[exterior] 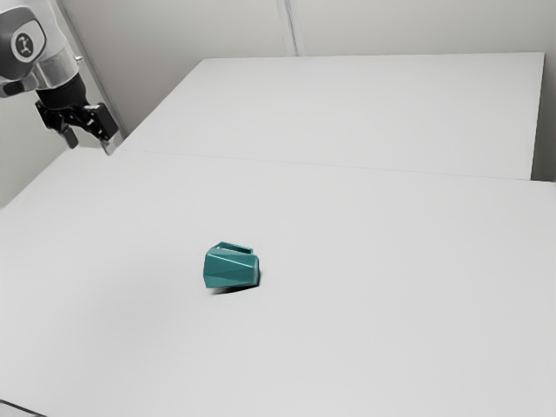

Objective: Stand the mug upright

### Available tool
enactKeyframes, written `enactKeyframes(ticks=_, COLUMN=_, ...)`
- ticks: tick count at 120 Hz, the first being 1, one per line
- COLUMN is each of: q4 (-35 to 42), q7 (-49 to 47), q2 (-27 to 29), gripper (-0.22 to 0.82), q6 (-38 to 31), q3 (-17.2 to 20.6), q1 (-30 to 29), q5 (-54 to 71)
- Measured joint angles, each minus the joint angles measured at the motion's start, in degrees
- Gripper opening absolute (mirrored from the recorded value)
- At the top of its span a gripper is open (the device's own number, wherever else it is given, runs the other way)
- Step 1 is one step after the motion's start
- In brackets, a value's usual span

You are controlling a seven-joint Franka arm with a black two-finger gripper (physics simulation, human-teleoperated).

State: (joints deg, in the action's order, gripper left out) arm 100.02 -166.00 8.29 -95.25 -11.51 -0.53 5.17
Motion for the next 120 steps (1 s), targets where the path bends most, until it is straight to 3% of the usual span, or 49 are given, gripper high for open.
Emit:
enactKeyframes(ticks=46, q4=4.07, q7=0.0, q2=0.6, gripper=0.6, q6=-2.14, q3=0.11, q1=-0.33, q5=-3.12)
enactKeyframes(ticks=76, q4=13.34, q7=0.0, q2=-0.6, gripper=0.6, q6=-2.57, q3=0.09, q1=-6.18, q5=-18.13)
enactKeyframes(ticks=120, q4=15.06, q7=0.0, q2=-13.26, gripper=0.6, q6=-4.0, q3=0.15, q1=-10.05, q5=-33.36)
